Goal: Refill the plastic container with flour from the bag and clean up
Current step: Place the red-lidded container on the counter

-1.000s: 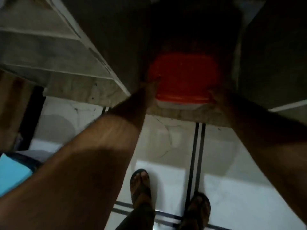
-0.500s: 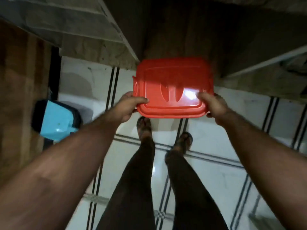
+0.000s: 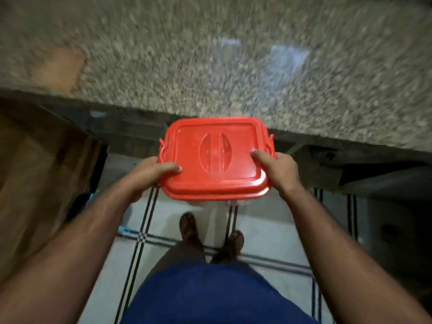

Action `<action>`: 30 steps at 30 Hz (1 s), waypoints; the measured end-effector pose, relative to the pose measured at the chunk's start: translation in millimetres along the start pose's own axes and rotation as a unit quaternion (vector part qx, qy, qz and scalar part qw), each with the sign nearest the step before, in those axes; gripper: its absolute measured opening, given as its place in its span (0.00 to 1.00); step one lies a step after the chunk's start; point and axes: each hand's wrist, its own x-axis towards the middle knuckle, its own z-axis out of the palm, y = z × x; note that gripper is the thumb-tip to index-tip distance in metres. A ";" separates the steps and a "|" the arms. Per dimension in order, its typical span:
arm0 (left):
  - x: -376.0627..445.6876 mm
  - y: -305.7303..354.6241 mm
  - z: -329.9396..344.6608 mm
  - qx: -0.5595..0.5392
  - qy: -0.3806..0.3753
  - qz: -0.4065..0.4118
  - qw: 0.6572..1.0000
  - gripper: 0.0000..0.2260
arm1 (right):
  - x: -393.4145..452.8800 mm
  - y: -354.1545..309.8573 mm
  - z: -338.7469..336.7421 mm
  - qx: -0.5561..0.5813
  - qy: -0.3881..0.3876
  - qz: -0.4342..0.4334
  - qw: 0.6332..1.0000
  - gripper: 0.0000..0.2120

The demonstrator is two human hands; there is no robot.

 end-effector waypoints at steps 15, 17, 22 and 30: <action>-25.8 208.7 -44.5 -0.134 0.117 0.190 0.966 0.23 | -7.4 -189.6 -105.5 0.010 0.057 -0.175 0.983 0.34; -2.3 228.5 -41.6 -0.123 0.125 0.198 0.964 0.20 | 15.4 -208.2 -100.8 -0.002 0.081 -0.167 0.983 0.34; 72.4 268.0 -43.2 -0.118 0.128 0.174 0.969 0.29 | 77.3 -243.1 -89.9 -0.023 0.124 -0.118 0.985 0.42; 163.1 329.9 -73.2 -0.048 0.135 0.217 0.966 0.33 | 147.1 -290.9 -89.3 -0.035 0.202 -0.091 0.975 0.39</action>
